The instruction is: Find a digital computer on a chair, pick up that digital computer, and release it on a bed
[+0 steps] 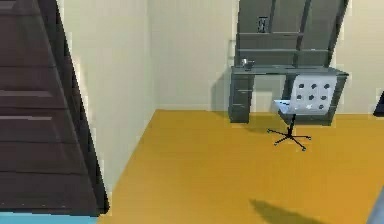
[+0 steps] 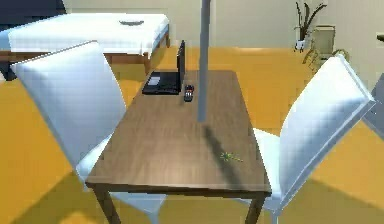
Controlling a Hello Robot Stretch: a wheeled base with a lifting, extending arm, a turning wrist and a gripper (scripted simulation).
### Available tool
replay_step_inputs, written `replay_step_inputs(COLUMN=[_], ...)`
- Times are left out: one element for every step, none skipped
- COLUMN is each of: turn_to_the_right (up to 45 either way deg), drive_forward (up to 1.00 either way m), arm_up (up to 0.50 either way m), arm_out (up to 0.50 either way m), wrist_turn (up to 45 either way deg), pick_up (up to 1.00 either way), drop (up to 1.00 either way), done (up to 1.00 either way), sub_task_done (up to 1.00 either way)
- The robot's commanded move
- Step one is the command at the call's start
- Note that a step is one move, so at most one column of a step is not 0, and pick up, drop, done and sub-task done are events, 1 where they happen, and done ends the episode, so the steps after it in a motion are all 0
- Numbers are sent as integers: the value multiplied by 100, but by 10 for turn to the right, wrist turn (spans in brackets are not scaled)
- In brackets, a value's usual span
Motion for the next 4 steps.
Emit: replay_step_inputs(turn_to_the_right=[300, 0, 180, 0], drive_forward=[0, 60, 0, 45], arm_up=[0, 0, 0, 0], arm_out=[0, 0, 0, 0], wrist_turn=[0, 0, 0, 0], pick_up=[0, 0, 0, 0], drop=[0, 0, 0, 0], done=[0, 0, 0, 0], sub_task_done=[0, 0, 0, 0])
